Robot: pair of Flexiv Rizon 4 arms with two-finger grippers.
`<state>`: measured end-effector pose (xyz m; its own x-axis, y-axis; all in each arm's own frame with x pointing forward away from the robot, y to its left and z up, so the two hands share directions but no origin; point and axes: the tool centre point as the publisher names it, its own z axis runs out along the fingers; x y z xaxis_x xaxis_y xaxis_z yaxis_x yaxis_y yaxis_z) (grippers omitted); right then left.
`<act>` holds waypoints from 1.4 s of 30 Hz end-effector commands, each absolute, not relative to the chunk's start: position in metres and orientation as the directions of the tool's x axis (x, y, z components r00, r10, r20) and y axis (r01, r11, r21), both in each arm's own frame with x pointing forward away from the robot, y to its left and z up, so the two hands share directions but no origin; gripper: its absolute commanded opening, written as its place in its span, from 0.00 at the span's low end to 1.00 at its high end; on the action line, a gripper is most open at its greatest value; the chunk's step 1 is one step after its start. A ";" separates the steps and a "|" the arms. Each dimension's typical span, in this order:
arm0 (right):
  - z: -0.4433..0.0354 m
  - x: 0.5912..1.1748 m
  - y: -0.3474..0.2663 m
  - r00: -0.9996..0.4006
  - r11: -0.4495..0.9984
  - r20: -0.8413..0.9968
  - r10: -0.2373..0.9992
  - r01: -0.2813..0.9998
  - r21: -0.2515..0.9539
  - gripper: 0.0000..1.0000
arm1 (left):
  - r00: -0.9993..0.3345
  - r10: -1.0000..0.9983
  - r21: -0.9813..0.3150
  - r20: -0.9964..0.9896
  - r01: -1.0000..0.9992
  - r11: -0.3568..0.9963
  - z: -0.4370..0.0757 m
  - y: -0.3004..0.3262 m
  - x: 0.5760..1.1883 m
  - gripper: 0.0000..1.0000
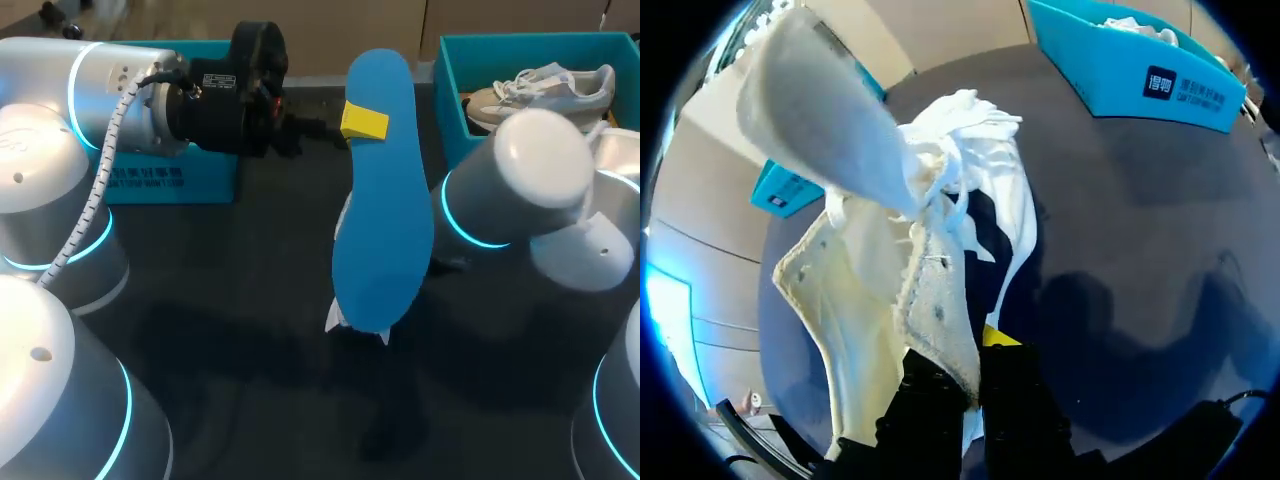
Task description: Take the shoe out of the shoebox, open the shoe tongue, remove and reinsert the insole, then place the shoe into the shoebox
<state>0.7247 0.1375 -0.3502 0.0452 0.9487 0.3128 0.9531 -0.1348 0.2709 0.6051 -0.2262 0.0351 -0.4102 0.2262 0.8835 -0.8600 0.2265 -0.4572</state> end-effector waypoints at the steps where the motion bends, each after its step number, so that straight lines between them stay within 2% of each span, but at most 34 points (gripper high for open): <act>1: -0.360 0.726 0.144 0.038 -0.120 0.298 0.954 0.958 0.261 0.00 | -0.411 0.225 -0.457 0.884 -0.860 0.225 0.034 -0.226 0.604 0.00; 15: -0.374 0.722 0.135 -0.012 -0.056 0.282 0.959 0.971 0.231 0.00 | -0.411 0.225 -0.457 0.884 -0.860 0.225 0.034 -0.226 0.604 0.00; 28: -0.393 0.716 0.130 -0.002 -0.053 0.283 0.959 0.981 0.186 0.00 | -0.411 0.225 -0.457 0.884 -0.860 0.225 0.034 -0.226 0.604 0.00; 29: -0.393 0.716 0.130 -0.001 -0.054 0.284 0.959 0.981 0.185 0.07 | -0.411 0.225 -0.457 0.884 -0.860 0.225 0.034 -0.226 0.604 0.00; 30: -0.392 0.715 0.129 0.000 -0.055 0.286 0.958 0.981 0.184 0.34 | -0.411 0.225 -0.457 0.884 -0.860 0.225 0.034 -0.226 0.604 0.00; 31: -0.390 0.715 0.128 0.001 -0.056 0.287 0.958 0.982 0.183 0.47 | -0.411 0.225 -0.457 0.884 -0.860 0.225 0.034 -0.226 0.604 0.00; 33: -0.386 0.714 0.126 0.007 -0.062 0.294 0.956 0.982 0.180 0.87 | -0.411 0.225 -0.457 0.884 -0.860 0.225 0.034 -0.226 0.604 0.00; 34: -0.383 0.714 0.125 0.009 -0.066 0.301 0.954 0.981 0.180 1.00 | -0.411 0.225 -0.457 0.884 -0.860 0.225 0.034 -0.226 0.604 0.00; 42: -0.349 0.709 0.126 -0.001 -0.079 0.437 0.900 0.983 0.166 1.00 | -0.411 0.225 -0.457 0.884 -0.860 0.225 0.034 -0.226 0.604 0.00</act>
